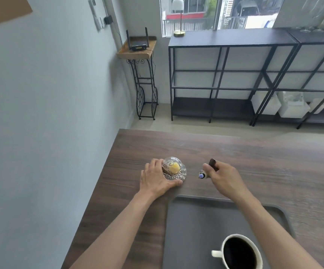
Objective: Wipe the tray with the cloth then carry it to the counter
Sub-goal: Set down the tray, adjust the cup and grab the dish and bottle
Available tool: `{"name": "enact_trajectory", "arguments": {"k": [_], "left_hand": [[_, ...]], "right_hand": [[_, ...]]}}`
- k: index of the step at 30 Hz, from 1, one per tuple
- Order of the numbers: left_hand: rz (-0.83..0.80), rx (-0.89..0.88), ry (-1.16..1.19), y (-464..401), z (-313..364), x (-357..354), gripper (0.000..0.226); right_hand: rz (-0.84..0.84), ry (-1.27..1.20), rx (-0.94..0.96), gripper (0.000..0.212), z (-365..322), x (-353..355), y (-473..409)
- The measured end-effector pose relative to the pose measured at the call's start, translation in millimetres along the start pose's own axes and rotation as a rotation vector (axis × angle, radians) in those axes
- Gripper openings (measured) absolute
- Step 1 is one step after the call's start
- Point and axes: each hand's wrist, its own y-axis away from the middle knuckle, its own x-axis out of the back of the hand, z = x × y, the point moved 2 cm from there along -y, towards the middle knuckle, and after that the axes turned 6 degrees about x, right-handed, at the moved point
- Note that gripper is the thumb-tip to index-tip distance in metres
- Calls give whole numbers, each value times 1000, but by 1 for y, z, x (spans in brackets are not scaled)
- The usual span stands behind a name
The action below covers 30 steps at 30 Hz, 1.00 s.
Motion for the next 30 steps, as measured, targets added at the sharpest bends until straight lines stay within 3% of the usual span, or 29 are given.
{"name": "enact_trajectory", "arguments": {"k": [7,15,26,30], "left_hand": [[60,84,70,8,-84,35,112],[84,155,168,29,-154,62,103],[63,172,188,41,-189,73,108],[33,194,154,40,-190,70,129]], "right_hand": [[-211,16,128,30,-80,-75,-22],[-433,111,151,34,-117,-169,-19],[-491,154,136,32,-134,-204,-12],[-489,165,157,25,-142,-200,-10]]}}
